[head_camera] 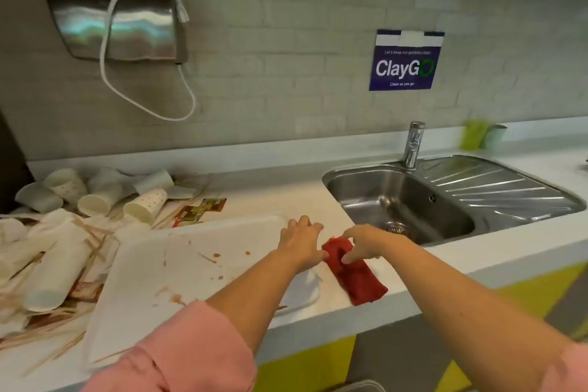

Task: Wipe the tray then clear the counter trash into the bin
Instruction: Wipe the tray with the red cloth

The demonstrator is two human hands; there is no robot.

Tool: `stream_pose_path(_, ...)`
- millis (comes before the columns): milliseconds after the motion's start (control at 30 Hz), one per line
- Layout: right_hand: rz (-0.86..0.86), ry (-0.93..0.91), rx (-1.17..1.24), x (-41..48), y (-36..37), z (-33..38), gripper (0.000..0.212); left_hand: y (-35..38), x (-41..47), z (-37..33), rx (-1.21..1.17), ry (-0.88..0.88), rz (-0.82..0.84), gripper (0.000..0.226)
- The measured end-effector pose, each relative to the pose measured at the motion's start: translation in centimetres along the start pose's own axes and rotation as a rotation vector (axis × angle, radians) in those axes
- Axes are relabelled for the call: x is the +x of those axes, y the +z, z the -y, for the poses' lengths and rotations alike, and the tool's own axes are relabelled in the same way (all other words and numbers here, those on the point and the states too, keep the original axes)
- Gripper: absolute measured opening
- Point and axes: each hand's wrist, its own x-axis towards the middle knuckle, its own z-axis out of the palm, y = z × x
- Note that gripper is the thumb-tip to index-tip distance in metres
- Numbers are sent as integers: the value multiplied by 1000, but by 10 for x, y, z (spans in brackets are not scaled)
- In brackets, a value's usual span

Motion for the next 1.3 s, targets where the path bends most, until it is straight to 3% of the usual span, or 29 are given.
stream_pose_path(467,-134,142,159,29,51,-24,75,48,23,-15,6,-90,43,57)
stream_pose_path(667,-192,94,367,31,53,-28,45,53,28,-16,-91,-125,-15,49)
stream_pose_path(733,-256,37,406,31,53,-27,26,53,29,-14,-172,-151,-48,52)
stream_pose_path(833,-273,-75,454,30,48,-24,15,49,33,-7,-385,-203,-79,61)
stream_pose_path(967,-200,-215,515,24,31,-16,15,36,29,7,-764,-187,-25,65)
stream_pose_path(1100,-219,-291,532,26,13,-2,21,18,18,14,-1035,-244,31,43)
stream_pose_path(1200,-349,-308,485,36,10,12,23,10,11,17,-1199,-305,-18,33)
stream_pose_path(1300,-590,-210,497,42,14,29,26,0,6,23,-1309,-374,-177,34)
